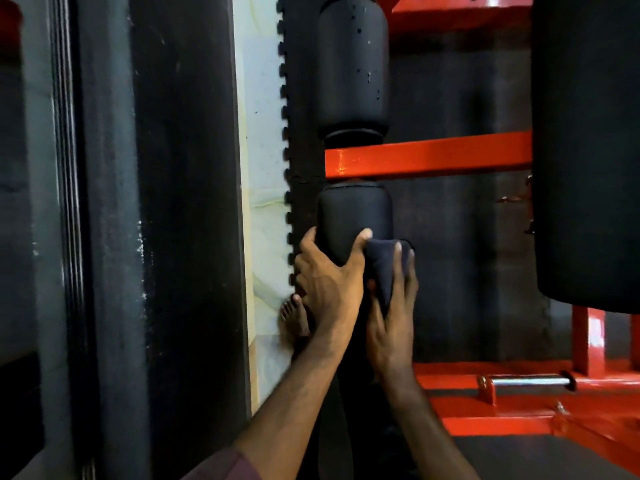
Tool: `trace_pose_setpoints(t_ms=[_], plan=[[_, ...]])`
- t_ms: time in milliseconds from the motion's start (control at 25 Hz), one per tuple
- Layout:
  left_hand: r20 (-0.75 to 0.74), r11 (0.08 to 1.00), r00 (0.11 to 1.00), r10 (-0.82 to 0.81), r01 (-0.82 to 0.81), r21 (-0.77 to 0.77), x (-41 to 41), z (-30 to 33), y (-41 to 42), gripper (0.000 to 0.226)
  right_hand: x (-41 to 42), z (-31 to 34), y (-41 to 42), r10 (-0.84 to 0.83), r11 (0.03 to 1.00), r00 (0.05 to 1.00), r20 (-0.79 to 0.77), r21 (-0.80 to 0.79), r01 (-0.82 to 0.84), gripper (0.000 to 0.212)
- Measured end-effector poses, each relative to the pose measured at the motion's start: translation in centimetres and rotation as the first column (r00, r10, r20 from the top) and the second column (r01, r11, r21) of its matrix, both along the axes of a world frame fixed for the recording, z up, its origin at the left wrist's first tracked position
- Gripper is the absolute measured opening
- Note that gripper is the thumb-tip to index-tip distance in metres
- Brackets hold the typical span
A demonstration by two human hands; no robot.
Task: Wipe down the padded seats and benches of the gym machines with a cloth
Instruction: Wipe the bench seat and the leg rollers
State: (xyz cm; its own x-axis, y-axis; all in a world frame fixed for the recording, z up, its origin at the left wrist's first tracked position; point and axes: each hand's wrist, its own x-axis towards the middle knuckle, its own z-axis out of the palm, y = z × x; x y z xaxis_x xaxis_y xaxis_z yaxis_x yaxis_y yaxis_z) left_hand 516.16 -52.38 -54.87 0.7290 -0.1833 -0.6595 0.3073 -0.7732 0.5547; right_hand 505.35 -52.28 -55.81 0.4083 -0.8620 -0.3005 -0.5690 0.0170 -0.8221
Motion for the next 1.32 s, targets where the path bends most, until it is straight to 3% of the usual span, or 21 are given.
trace_pose_setpoints(t_ms=[80, 160, 280, 360, 480, 680, 840, 960, 1160, 1320], plan=[[-0.073, 0.997, 0.997, 0.04, -0.045, -0.068, 1.3, -0.7, 1.1, 0.087, 1.9, -0.6, -2.9, -0.016, 1.0, 1.0, -0.016, 0.011, 0.016, 0.062], [-0.249, 0.964, 0.963, 0.1, -0.156, -0.215, 3.4, -2.5, 2.9, 0.081, 4.7, -0.9, -6.9, -0.043, 0.999, 0.996, -0.073, -0.006, 0.042, 0.059], [-0.487, 0.933, 0.873, -0.035, -0.145, -0.328, 5.1, -3.9, 4.1, 0.082, 5.1, -0.6, -7.5, -0.041, 0.999, 0.998, -0.049, -0.012, 0.04, 0.059], [-0.554, 0.918, 0.828, -0.091, -0.147, -0.37, 4.7, -4.4, 3.9, 0.078, 2.7, 0.4, -3.6, 0.035, 0.999, 0.997, -0.07, -0.03, -0.037, 0.061], [-0.508, 0.926, 0.861, 0.008, -0.198, -0.321, 4.1, -4.2, 3.4, 0.079, 0.6, 0.5, -0.8, 0.095, 0.993, 0.991, -0.098, -0.055, -0.101, 0.063], [-0.257, 0.943, 0.958, 0.123, -0.194, -0.271, 1.9, -2.1, 1.9, 0.081, 5.6, -1.3, -9.1, -0.045, 0.999, 0.999, -0.017, 0.001, 0.045, 0.059], [-0.092, 0.964, 0.984, 0.151, -0.167, -0.206, 0.7, -1.5, 0.9, 0.086, 1.8, 0.1, -3.2, 0.01, 1.0, 0.999, -0.038, 0.02, -0.01, 0.062], [-0.162, 0.966, 0.979, 0.12, -0.153, -0.21, 1.6, -1.7, 1.7, 0.075, 0.6, 0.5, -0.7, 0.06, 0.998, 0.996, -0.07, -0.031, -0.063, 0.061], [-0.31, 0.937, 0.947, 0.085, -0.182, -0.298, 3.9, -2.5, 2.9, 0.063, 7.2, 0.3, -8.2, 0.044, 0.991, 0.989, -0.141, -0.118, -0.061, 0.06], [-0.369, 0.922, 0.915, 0.164, -0.276, -0.272, 3.5, -0.9, 2.0, 0.041, 2.1, 2.2, -0.8, 0.224, 0.951, 0.931, -0.288, -0.143, -0.273, 0.076]])
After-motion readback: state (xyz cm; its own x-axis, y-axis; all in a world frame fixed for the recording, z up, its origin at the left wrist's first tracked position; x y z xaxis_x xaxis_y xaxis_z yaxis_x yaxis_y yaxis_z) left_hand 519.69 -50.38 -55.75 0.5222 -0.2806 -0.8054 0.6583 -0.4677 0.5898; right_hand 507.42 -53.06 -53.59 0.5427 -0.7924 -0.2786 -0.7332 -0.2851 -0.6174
